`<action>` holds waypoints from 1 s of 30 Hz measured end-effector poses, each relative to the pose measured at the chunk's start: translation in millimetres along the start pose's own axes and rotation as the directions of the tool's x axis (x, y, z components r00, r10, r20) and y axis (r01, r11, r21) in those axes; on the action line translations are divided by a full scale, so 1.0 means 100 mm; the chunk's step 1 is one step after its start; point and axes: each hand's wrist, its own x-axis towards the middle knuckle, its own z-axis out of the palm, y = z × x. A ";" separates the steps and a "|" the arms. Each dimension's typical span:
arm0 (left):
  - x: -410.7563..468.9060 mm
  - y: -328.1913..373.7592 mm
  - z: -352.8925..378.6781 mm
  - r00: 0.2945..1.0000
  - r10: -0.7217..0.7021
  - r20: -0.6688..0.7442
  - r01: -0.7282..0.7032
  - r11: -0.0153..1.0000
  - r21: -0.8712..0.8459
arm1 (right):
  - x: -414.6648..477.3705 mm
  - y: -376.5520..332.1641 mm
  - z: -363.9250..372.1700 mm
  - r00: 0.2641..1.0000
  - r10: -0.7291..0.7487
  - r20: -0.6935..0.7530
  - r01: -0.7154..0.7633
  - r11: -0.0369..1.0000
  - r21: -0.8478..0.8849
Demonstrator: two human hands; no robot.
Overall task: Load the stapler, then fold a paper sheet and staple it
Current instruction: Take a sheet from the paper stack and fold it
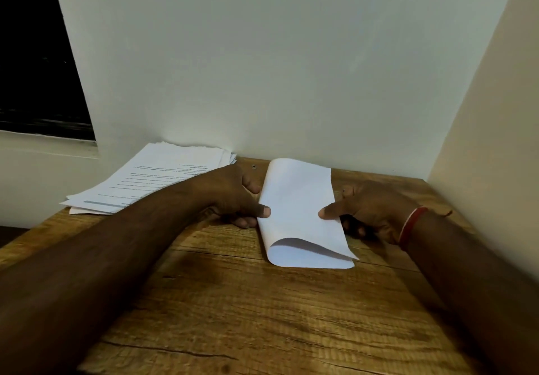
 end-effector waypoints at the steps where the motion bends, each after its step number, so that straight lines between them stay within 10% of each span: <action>1: -0.01 0.01 0.00 1.000 0.000 0.007 0.000 0.999 0.048 | 0.00 -0.01 0.00 1.000 0.000 -0.011 0.000 0.999 -0.042; 18: -0.07 0.01 0.03 0.931 0.364 0.022 -0.278 0.668 0.690 | 0.03 -0.03 0.02 0.995 -0.036 -0.090 0.003 0.937 -0.349; 30: -0.20 0.13 0.08 0.960 0.274 0.059 -0.174 0.417 0.892 | -0.08 -0.09 0.02 0.995 -0.052 -0.090 0.010 0.909 -0.416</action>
